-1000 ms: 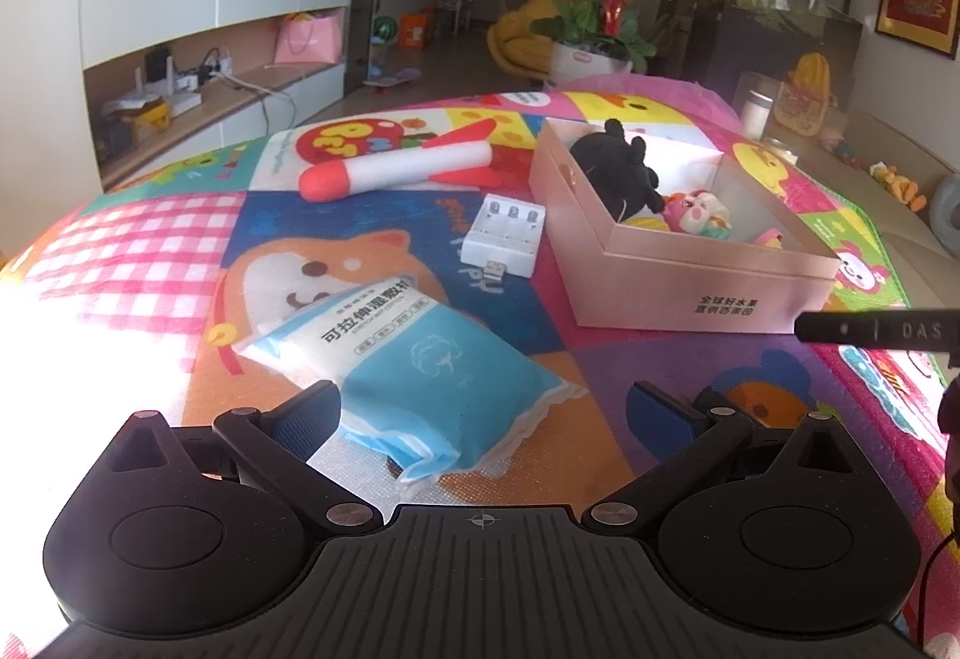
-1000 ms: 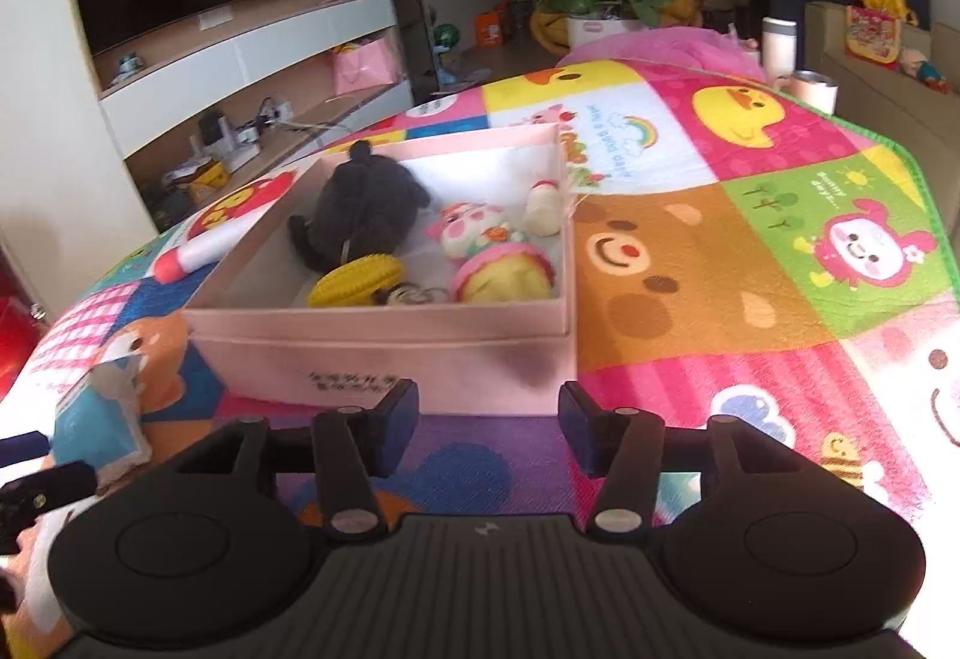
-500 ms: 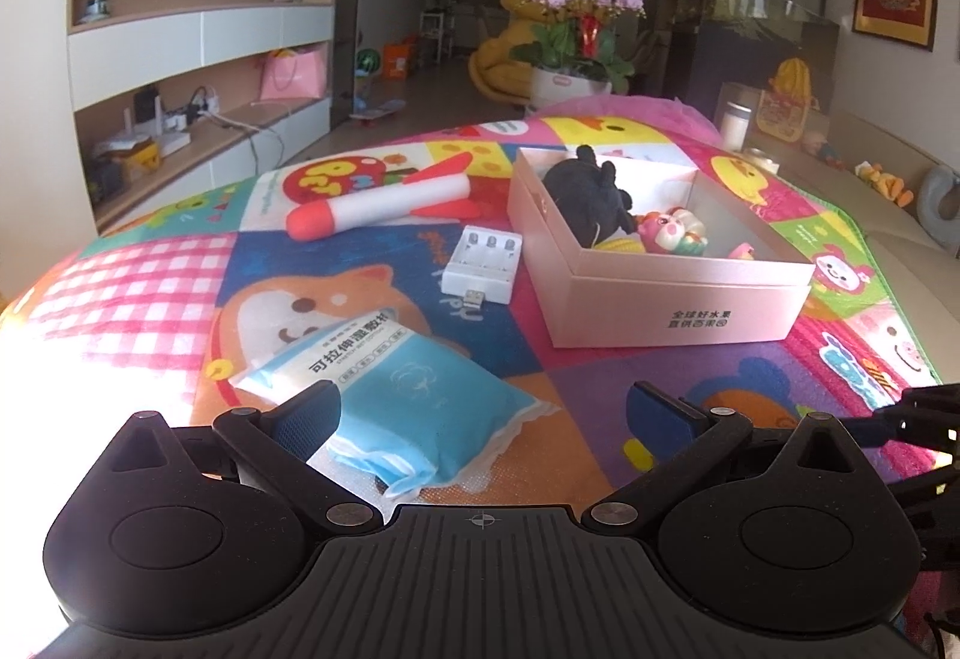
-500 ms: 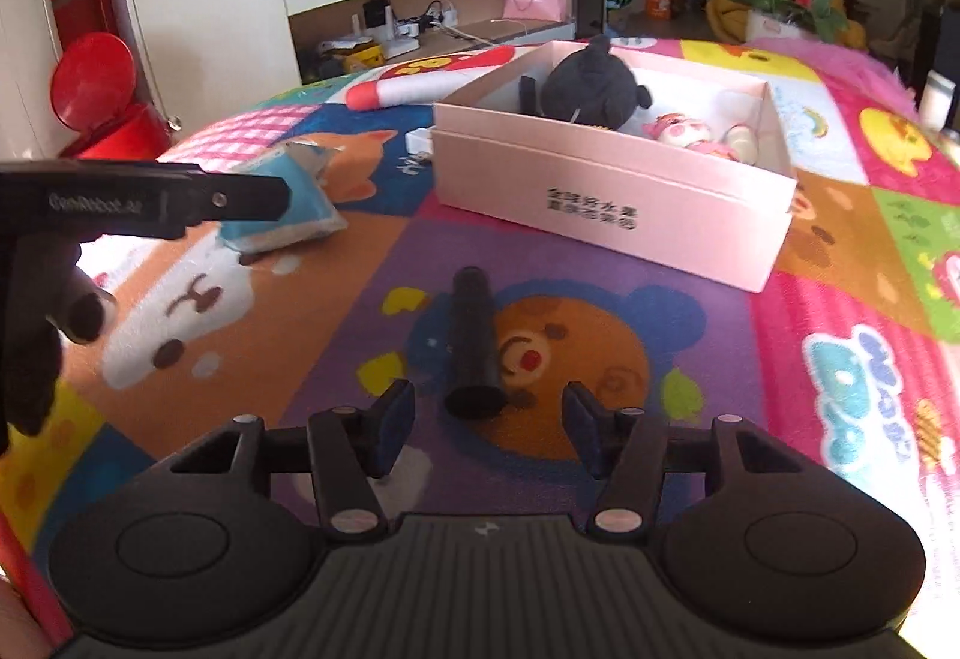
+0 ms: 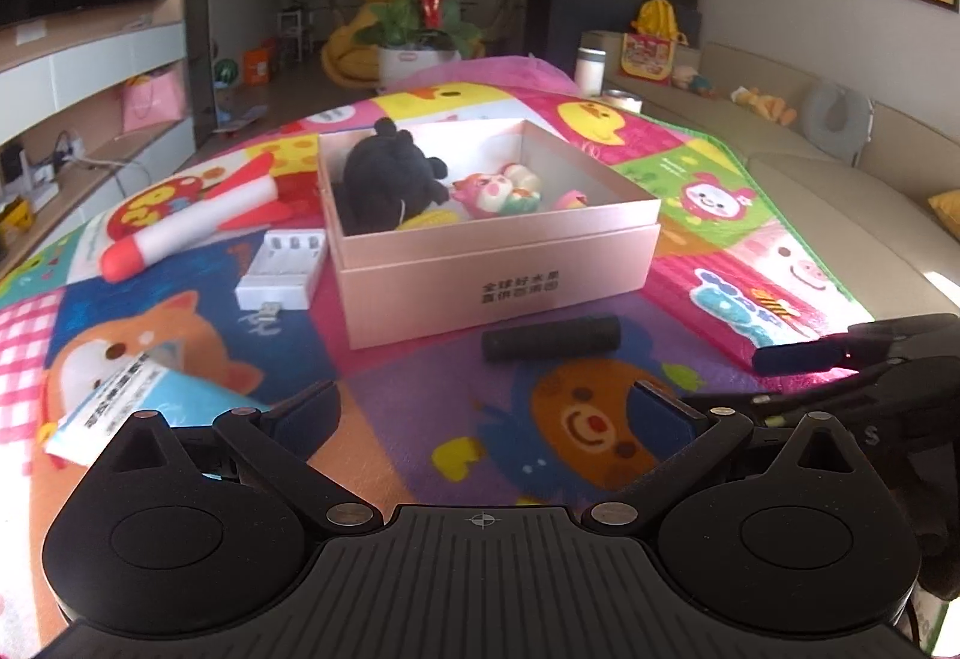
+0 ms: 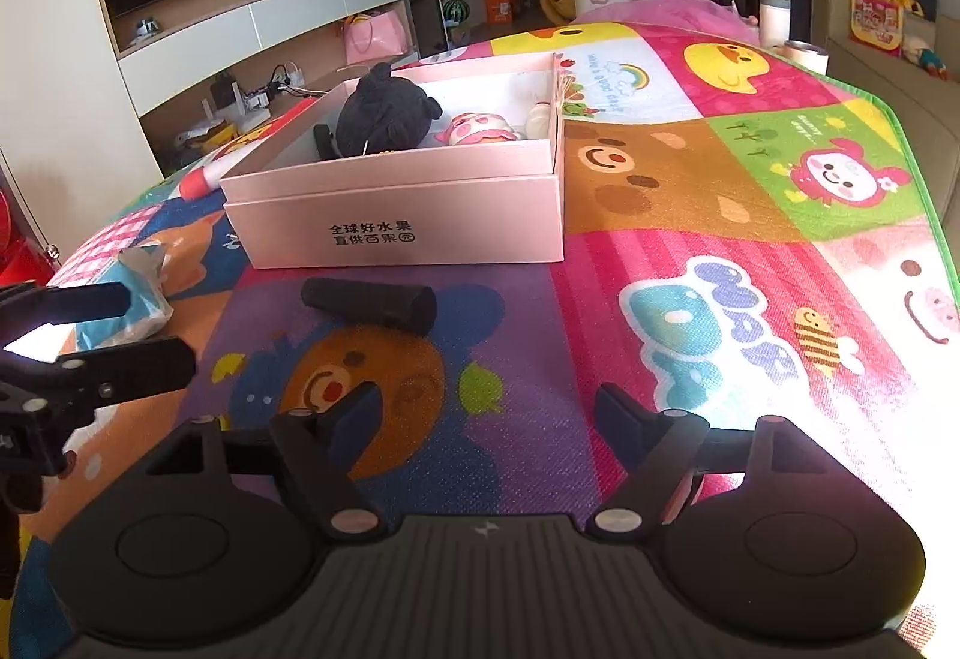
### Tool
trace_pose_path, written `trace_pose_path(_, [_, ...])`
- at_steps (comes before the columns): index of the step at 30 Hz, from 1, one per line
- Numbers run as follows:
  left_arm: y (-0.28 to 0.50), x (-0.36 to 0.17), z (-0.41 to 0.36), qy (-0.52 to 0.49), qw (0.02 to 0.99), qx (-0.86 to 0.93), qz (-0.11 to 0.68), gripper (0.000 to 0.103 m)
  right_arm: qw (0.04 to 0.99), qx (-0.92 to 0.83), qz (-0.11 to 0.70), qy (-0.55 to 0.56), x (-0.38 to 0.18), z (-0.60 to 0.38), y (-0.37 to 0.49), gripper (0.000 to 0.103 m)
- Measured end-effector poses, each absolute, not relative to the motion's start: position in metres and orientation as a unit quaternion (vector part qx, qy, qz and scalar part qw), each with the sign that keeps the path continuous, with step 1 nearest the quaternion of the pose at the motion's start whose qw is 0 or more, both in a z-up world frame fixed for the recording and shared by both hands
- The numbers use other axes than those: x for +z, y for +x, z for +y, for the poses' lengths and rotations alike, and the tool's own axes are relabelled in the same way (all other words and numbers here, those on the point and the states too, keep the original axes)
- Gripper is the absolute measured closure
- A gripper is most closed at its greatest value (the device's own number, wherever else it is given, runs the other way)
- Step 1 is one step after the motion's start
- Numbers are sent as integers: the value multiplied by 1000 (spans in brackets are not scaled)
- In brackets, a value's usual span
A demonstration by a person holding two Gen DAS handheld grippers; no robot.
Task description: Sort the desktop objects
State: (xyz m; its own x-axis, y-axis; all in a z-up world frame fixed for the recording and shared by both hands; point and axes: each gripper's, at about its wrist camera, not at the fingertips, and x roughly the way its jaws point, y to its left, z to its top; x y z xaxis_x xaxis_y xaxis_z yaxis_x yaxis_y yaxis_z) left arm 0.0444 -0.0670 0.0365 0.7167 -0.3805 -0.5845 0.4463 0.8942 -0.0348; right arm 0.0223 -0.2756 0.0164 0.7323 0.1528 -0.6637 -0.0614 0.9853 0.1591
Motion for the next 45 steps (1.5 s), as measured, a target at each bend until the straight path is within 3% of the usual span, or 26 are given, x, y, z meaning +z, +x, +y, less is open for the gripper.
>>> trace_pose_path(6, [65, 27, -86, 39, 918, -220, 328, 0, 932, 54, 357, 16, 10, -259, 8, 9])
trace_pose_path(10, [56, 29, -80, 24, 924, -209, 318, 0, 930, 30, 363, 42, 9, -265, 22, 0])
trace_pose_path(22, [31, 53, 9, -55, 957, -75, 274, 0, 930, 17, 364, 44, 8, -231, 74, 0])
trace_pose_path(30, [27, 43, 46, -76, 951, -24, 299, 0, 927, -11, 373, 28, 7, -192, 116, 0])
trace_pose_path(32, [27, 42, 46, -76, 949, -27, 306, 0, 928, -16, 371, 22, 6, -187, 120, 4])
trace_pose_path(34, [28, 41, 43, -76, 946, -32, 313, 0, 933, -14, 360, 11, 7, -183, 116, 23])
trace_pose_path(35, [30, 41, 41, -78, 945, -34, 315, 0, 934, -8, 357, 6, 8, -182, 112, 27])
trace_pose_path(45, [85, 24, 18, -43, 934, -2, 356, 0, 938, 18, 347, -9, 9, -200, 50, 28])
